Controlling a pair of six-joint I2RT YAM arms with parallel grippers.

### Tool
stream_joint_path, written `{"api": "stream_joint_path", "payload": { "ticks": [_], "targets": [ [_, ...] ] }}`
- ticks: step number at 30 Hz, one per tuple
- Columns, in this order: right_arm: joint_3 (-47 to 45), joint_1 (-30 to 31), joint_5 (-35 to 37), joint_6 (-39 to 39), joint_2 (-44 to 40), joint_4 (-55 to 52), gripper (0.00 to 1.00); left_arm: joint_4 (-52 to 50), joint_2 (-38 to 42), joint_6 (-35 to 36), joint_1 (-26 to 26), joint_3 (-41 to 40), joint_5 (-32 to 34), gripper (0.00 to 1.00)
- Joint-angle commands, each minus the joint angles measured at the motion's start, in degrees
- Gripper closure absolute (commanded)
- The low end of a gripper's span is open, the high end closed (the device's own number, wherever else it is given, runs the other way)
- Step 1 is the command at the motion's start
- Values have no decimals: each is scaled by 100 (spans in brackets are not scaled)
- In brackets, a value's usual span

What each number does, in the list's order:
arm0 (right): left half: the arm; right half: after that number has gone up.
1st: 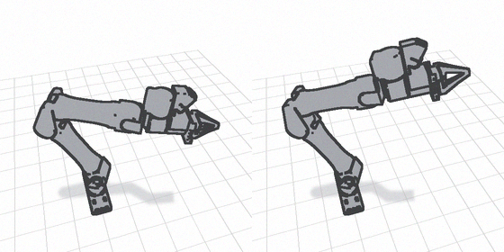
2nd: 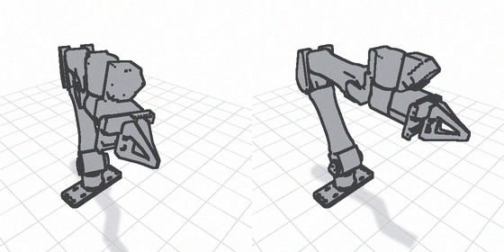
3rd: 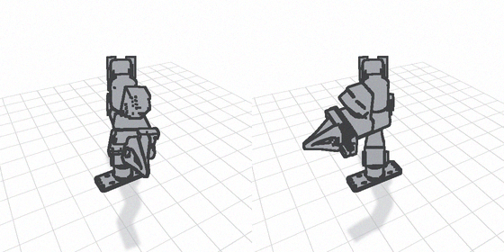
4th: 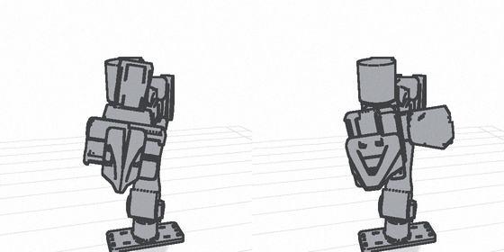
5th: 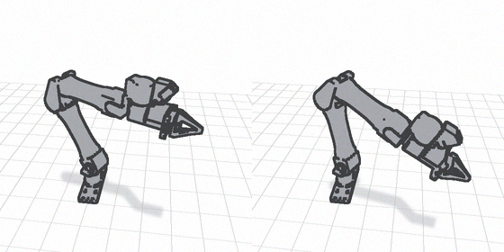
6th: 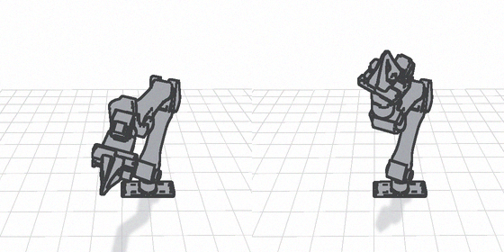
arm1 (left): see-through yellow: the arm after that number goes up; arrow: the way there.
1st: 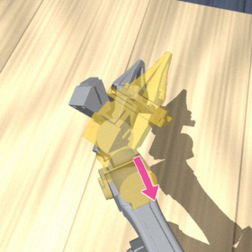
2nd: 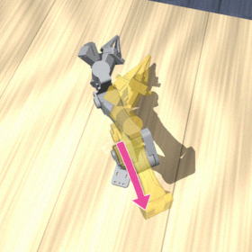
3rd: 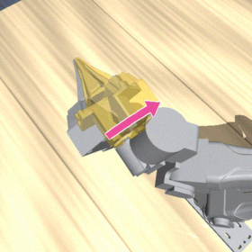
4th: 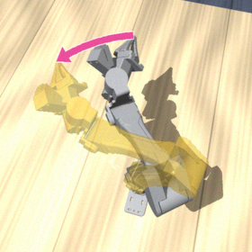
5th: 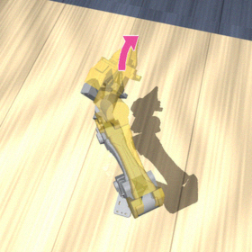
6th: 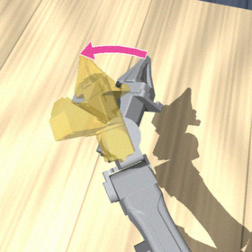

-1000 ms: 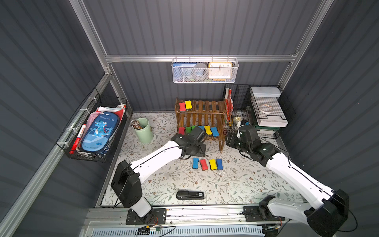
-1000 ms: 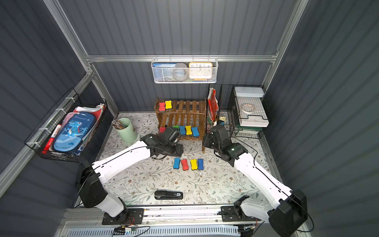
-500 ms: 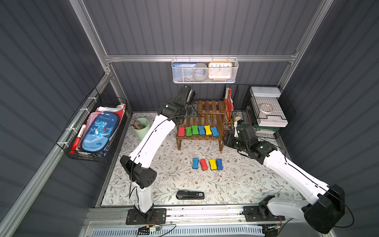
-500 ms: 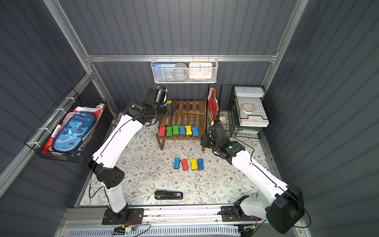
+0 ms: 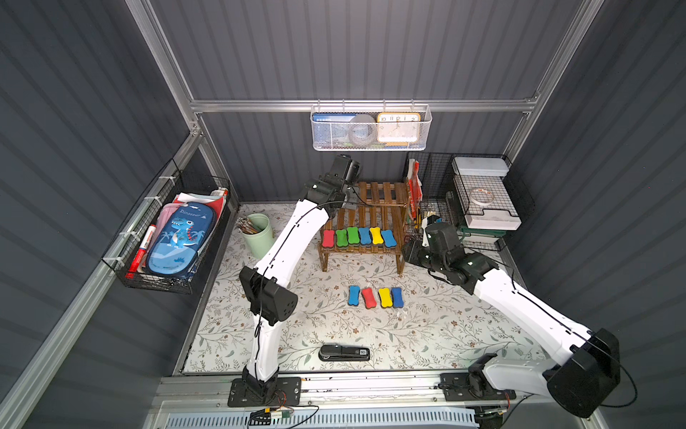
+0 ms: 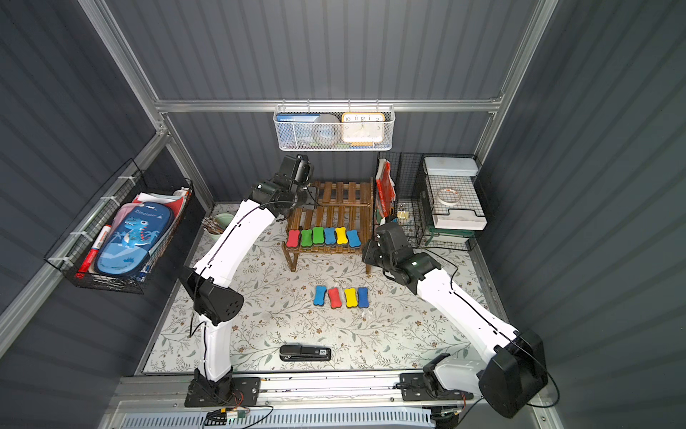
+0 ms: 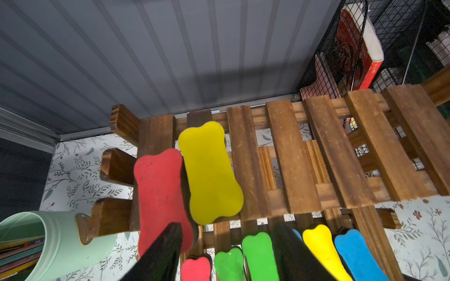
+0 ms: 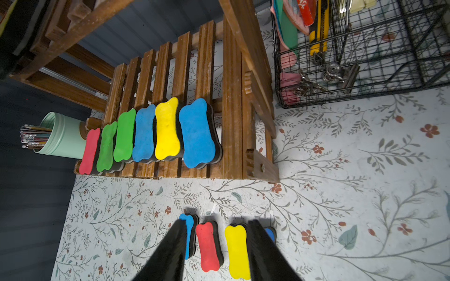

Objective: Remove the whiteboard erasers from the shelf
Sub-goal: Pick up the whiteboard eraser from the shelf.

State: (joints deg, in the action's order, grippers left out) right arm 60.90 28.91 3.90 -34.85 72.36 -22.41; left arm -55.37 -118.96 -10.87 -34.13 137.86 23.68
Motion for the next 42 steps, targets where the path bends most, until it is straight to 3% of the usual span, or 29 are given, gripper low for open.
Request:
{"api": "stream_joint_path", "payload": {
  "ticks": [1, 22, 31, 42],
  "targets": [
    [128, -25, 101, 87, 24, -88, 55, -48, -125, 164, 11, 230, 236, 36],
    [86, -43, 133, 30, 76, -26, 55, 349, -205, -15, 179, 202, -347, 39],
    [78, -45, 155, 49, 79, -62, 55, 302, -441, -71, 179, 297, -356, 40],
    [58, -61, 154, 13, 94, -26, 55, 28, -558, 259, 192, 625, 190, 39]
  ]
}}
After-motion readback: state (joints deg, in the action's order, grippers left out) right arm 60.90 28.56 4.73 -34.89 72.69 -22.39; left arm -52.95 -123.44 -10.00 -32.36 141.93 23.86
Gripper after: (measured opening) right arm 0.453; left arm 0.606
